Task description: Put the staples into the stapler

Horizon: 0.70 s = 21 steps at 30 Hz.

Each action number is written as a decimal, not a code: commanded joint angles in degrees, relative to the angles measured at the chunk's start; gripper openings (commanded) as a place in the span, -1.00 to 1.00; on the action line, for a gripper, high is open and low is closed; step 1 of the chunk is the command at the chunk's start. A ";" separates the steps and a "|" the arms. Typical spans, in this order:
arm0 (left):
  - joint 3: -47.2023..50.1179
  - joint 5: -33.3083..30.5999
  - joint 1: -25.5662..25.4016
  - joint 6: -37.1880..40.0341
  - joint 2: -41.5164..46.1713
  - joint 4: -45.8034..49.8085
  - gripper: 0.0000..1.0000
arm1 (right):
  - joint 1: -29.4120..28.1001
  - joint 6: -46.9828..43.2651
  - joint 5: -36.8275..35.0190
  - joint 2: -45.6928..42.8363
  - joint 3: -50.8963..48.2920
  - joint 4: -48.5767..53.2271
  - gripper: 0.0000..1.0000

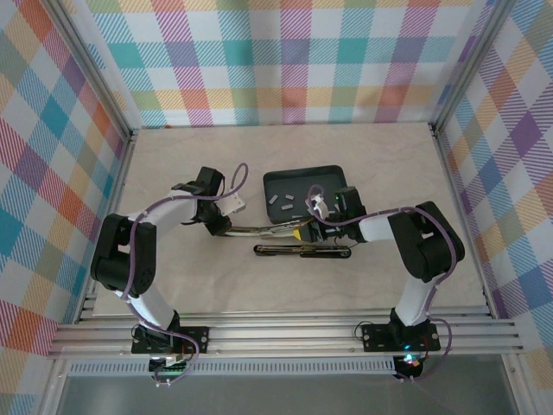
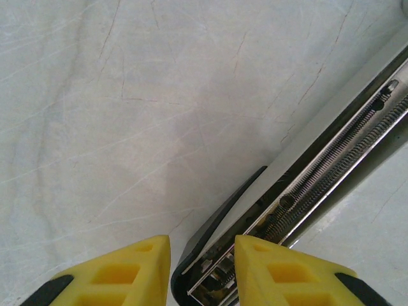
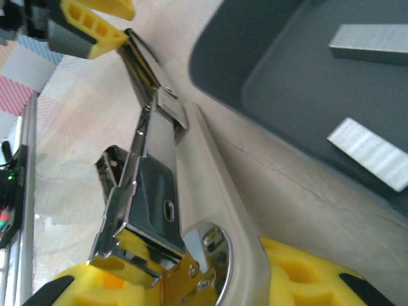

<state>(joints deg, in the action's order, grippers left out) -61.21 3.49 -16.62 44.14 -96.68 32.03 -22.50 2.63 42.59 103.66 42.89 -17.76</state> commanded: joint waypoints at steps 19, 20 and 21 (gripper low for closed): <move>-1.15 -3.37 0.45 0.07 -2.04 3.30 -0.36 | 0.35 4.82 -10.24 -2.67 0.35 14.18 -0.12; -1.10 -3.40 0.41 0.07 -2.10 3.28 -0.36 | 0.35 5.22 -10.24 -2.83 0.36 14.43 -0.10; -1.15 -3.48 0.45 0.07 -2.08 3.30 -0.36 | 0.35 5.55 -10.08 -2.85 0.29 14.58 -0.08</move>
<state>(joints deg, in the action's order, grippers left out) -62.06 2.02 -16.58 44.16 -97.30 32.80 -22.72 6.87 35.73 101.38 43.64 -8.49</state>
